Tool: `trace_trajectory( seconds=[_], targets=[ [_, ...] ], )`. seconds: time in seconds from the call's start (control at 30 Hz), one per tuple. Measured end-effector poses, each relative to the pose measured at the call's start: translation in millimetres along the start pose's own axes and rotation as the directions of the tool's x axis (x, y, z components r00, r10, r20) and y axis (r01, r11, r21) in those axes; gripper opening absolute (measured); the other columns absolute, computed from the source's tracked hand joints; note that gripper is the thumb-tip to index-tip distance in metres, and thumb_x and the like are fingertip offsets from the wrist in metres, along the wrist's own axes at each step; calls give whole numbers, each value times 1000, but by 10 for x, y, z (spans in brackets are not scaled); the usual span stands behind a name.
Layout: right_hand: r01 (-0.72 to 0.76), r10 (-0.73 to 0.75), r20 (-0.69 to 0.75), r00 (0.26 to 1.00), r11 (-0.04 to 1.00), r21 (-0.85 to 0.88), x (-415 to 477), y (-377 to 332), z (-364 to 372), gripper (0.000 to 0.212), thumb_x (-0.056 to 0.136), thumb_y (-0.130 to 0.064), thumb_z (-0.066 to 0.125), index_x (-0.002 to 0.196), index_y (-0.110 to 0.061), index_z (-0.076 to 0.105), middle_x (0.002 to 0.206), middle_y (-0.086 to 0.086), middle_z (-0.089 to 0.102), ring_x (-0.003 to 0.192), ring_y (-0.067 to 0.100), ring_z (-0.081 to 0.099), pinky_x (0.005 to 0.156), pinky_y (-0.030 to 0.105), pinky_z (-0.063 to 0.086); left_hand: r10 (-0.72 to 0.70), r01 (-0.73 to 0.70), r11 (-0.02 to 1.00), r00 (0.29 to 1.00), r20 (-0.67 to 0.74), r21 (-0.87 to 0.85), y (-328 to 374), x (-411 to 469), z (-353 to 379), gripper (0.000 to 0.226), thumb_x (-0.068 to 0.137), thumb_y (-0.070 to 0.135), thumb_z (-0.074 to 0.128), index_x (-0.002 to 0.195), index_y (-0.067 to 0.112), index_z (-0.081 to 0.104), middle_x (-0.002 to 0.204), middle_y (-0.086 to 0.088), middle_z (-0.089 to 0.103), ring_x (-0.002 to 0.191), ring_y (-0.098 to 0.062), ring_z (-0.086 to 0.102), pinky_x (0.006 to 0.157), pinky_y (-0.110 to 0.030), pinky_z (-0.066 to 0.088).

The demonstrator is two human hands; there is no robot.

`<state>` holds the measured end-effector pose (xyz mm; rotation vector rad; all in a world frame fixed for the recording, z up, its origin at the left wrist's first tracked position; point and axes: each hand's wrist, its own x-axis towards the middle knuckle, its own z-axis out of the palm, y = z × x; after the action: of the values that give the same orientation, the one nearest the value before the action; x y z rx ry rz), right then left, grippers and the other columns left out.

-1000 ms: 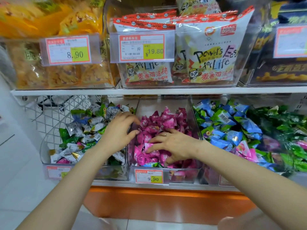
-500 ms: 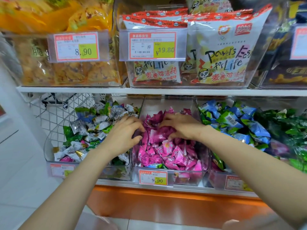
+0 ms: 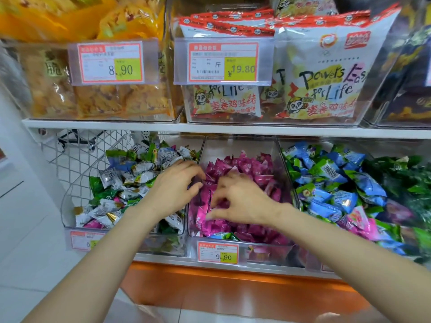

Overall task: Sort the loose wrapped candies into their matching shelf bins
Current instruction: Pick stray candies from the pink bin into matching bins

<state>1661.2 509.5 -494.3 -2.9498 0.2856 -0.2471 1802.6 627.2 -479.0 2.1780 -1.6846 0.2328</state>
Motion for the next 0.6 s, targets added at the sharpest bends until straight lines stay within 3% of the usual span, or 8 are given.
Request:
trace_trajectory(
  seconds=[0.17, 0.23, 0.3, 0.37, 0.43, 0.5, 0.53, 0.6],
  targets=[
    [-50, 57, 69, 996, 994, -94, 58, -206, 194, 39, 82, -52, 59, 100, -17, 66, 111, 5, 54, 114, 24, 41, 94, 36, 28, 27, -27, 999, 999, -20, -32, 35, 16, -15, 14, 89, 20, 58, 101, 16, 64, 112, 1, 60, 110, -20, 52, 91, -36, 44],
    [-95, 97, 62, 993, 994, -47, 76, -147, 82, 31, 82, -45, 60, 93, -16, 65, 105, 5, 58, 104, 23, 48, 86, 33, 33, 27, -29, 998, 999, -37, -48, 52, 18, -26, 14, 88, 19, 59, 101, 16, 64, 114, 2, 59, 111, -19, 52, 90, -39, 45],
    [-187, 186, 50, 981, 982, 9, 81, -46, -130, 33, 82, -45, 60, 88, -13, 65, 95, 4, 63, 90, 22, 56, 74, 29, 42, 19, -23, 997, 998, -59, -74, 68, 24, -45, 17, 89, 17, 59, 104, 14, 64, 118, 1, 57, 112, -18, 50, 89, -39, 47],
    [-313, 311, 38, 950, 945, 97, 92, 130, -362, 35, 83, -50, 59, 92, -18, 68, 92, 1, 66, 85, 20, 61, 73, 29, 49, 11, -17, 995, 998, -65, -102, 74, 34, -58, 19, 89, 16, 58, 107, 13, 63, 119, 1, 56, 112, -18, 50, 84, -39, 51],
    [-421, 423, 8, 906, 898, 129, 92, 317, -537, 32, 83, -54, 58, 89, -24, 68, 90, -2, 67, 87, 18, 62, 72, 26, 46, 26, -31, 994, 999, -41, -105, 68, 48, -50, 19, 89, 19, 58, 107, 15, 62, 117, 2, 56, 110, -18, 52, 84, -41, 51],
    [-445, 441, -67, 895, 892, -78, 68, 492, -577, 27, 85, -51, 56, 98, -28, 62, 103, 0, 64, 103, 22, 59, 84, 29, 42, 53, -51, 993, 998, 19, -104, 91, 59, -30, 19, 89, 22, 59, 107, 18, 61, 115, 3, 58, 108, -17, 54, 87, -41, 48],
    [-443, 432, -102, 896, 881, -165, 25, 545, -554, 32, 86, -47, 57, 112, -28, 58, 118, 3, 59, 114, 25, 52, 94, 32, 38, 65, -59, 993, 996, 55, -107, 115, 60, -17, 19, 89, 24, 59, 108, 20, 61, 113, 4, 58, 106, -16, 55, 88, -40, 47],
    [-389, 364, -160, 918, 905, -174, -90, 551, -489, 44, 86, -40, 59, 128, -25, 52, 129, 5, 51, 121, 28, 45, 100, 34, 33, 88, -75, 991, 990, 114, -114, 172, 57, 9, 21, 88, 26, 60, 108, 22, 60, 109, 8, 58, 102, -12, 55, 88, -35, 46]
  ],
)
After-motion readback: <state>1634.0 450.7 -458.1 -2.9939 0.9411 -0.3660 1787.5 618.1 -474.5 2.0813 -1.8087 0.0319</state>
